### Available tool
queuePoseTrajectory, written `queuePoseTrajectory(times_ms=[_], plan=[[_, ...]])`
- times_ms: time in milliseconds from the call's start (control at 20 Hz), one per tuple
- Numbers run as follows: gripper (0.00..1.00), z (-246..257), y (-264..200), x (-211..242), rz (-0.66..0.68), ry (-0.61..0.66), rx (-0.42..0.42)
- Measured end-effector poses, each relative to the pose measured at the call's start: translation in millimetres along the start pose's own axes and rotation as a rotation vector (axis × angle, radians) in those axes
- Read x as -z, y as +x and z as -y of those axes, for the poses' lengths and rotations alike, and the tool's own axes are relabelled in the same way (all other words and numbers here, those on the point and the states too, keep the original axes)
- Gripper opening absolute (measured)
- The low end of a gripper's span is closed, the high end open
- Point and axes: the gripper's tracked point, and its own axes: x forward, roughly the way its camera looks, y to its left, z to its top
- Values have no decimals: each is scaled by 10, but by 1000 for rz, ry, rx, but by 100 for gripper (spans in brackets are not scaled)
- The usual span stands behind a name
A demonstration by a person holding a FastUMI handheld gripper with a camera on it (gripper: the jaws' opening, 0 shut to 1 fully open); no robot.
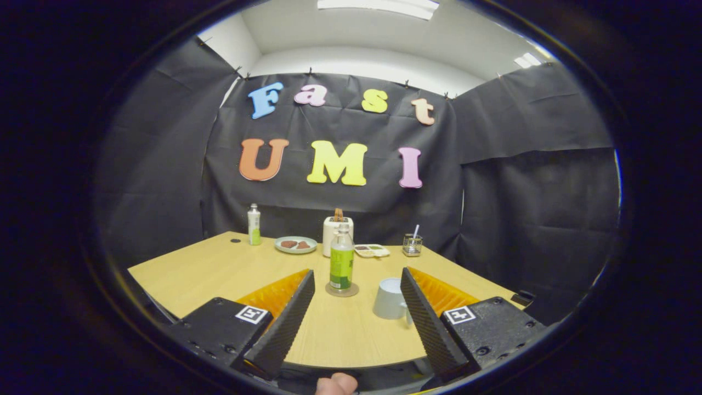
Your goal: Take the bottle from table, then pour the juice into the cup, finally place the bottle on the coaster
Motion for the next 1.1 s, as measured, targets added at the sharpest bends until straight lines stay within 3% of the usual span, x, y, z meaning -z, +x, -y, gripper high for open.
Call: queuePoseTrajectory(times_ms=[1100], plan=[[100, 92, -79, 119, -16, 0, 61]])
